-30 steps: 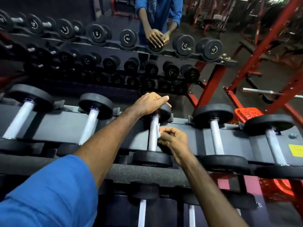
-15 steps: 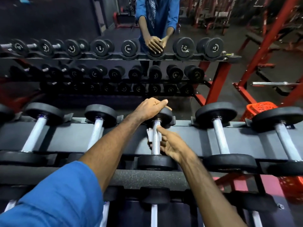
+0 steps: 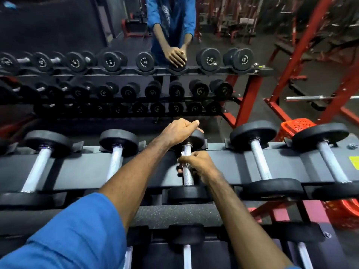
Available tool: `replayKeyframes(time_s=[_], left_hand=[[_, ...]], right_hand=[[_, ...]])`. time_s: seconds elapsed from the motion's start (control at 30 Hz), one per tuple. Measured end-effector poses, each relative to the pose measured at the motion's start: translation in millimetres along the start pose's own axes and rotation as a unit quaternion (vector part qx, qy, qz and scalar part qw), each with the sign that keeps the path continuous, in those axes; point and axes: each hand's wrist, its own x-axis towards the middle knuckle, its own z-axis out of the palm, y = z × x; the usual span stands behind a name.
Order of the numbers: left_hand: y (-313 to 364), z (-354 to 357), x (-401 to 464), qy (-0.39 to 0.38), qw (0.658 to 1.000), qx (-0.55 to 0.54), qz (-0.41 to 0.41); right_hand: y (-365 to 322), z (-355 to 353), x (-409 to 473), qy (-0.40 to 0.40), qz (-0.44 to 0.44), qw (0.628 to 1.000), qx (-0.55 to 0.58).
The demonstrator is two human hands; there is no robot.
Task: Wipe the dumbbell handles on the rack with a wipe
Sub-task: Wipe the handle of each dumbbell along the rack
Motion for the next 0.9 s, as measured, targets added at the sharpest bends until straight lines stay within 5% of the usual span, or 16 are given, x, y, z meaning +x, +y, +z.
replayKeyframes(time_s=[0.13, 0.3, 0.5, 0.7, 0.9], left_hand=[[-2.9, 0.5, 3.1, -0.001, 1.0, 0.003, 0.006], [-4.7, -0.1, 5.5, 0.003, 1.0, 0.019, 0.02], [-4.0, -0.4, 2.9, 0.01, 0.999, 0.027, 0.024], [-1.8, -3.1, 0.9, 0.021, 0.999, 0.036, 0.025], [-0.1, -2.4, -1.2, 0.034, 0.998, 0.044, 0.019]], right_hand=[[-10.1, 5.7, 8.4, 0.065, -0.015, 0.998, -0.014], [4.6, -3.5, -18.2, -0.011, 0.074, 0.996, -0.056], [-11.1, 4.1, -13.0, 0.076, 0.038, 0.992, -0.094], [8.2, -3.7, -25.2, 0.03, 0.077, 0.962, -0.259], [-1.8, -0.3, -12.1, 0.068, 0.032, 0.981, -0.177]])
